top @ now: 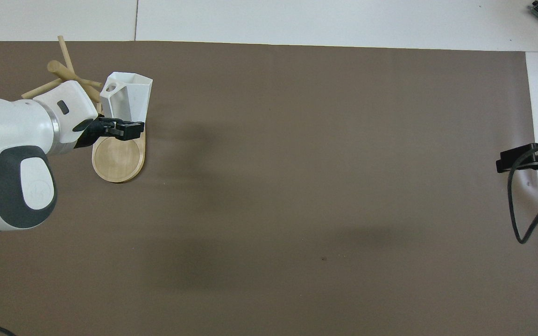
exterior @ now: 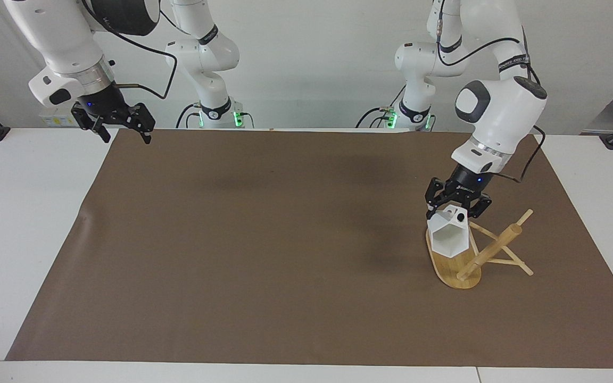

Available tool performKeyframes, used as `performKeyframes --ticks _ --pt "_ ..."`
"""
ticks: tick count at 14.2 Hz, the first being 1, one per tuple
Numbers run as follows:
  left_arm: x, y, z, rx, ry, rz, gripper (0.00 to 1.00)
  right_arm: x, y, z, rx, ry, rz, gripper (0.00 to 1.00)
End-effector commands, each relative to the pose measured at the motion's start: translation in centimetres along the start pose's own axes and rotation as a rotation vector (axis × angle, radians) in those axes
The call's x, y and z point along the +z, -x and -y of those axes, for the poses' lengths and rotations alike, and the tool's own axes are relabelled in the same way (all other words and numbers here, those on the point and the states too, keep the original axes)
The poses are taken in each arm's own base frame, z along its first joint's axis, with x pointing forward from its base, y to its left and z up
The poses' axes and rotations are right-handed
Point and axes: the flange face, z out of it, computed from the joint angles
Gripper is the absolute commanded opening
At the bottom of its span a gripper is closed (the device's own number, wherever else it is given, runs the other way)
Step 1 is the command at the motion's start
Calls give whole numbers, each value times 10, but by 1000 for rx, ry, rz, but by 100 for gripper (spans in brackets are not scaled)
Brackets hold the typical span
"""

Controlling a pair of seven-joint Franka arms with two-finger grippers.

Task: Hang cup on rack
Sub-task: 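Lower the cup onto a mug tree peg with the left gripper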

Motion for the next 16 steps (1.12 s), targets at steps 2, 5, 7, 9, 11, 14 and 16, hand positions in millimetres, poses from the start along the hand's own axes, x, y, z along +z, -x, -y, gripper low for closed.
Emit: performKeyframes --ticks 2,5,7,9,11,14,16 --pt "-1 -8 3 -20 -16 -22 0 1 -4 -16 13 3 -36 100" --pt "-7 -12 13 -110 -22 -30 0 2 -5 -15 15 1 -47 100" --pt "-5 -12 15 -123 -15 -28 0 2 -5 -15 17 3 -48 100" --pt "-4 -14 19 -177 -15 -29 0 2 -6 -12 11 3 -47 100" --pt "-4 -14 19 -234 -12 -31 0 2 -6 -9 9 2 -47 100" --pt "-5 -15 21 -281 10 -39 0 2 -6 -7 8 2 -46 100" --pt "-2 -13 31 -395 53 -44 0 1 -5 -8 8 2 -47 100"
